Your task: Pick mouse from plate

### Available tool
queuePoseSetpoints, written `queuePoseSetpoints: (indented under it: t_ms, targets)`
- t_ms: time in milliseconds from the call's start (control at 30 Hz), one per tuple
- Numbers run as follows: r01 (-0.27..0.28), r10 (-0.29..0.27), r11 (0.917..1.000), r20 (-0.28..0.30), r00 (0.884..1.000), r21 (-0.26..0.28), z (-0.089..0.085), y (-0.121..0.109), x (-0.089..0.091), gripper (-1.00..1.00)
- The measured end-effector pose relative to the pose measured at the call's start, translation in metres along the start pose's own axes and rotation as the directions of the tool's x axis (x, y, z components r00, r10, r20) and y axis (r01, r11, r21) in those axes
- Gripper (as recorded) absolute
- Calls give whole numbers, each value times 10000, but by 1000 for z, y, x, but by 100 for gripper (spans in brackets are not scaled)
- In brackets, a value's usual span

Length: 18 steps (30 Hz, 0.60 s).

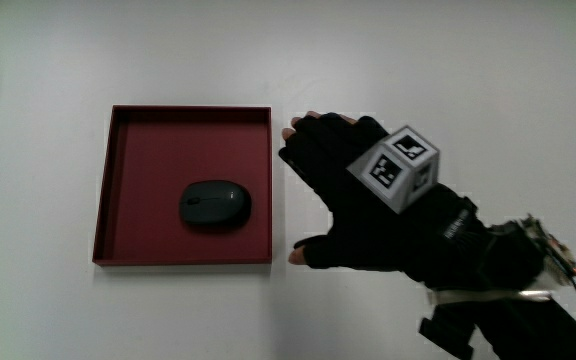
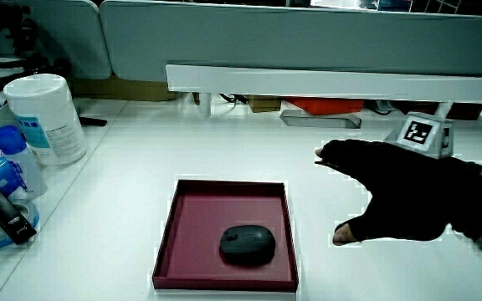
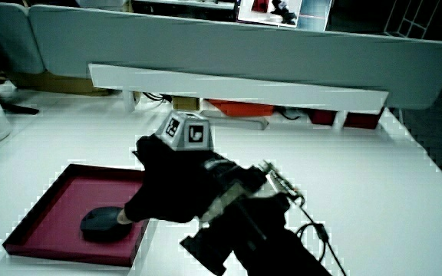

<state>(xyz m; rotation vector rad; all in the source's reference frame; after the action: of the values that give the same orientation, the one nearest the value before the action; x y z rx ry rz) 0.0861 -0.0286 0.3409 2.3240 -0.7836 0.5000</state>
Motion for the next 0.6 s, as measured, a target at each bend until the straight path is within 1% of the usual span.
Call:
queuePoseSetpoints:
  t_ms: [67, 133, 167, 267, 300, 600]
  targets:
    - [-138, 138, 9999, -122, 9998, 37, -6, 10, 1, 0]
    - [100, -101, 9998, -66, 9999, -159, -12, 21, 2, 0]
    - [101, -107, 9995, -180, 9998, -298, -13, 26, 1, 0]
    - [0, -10, 9995, -330, 9995, -310, -21, 42, -1, 0]
    - [-119, 107, 9996, -460, 9989, -257, -23, 46, -1, 0]
    - [483, -485, 9969, -24, 9988, -627, -57, 87, 2, 0]
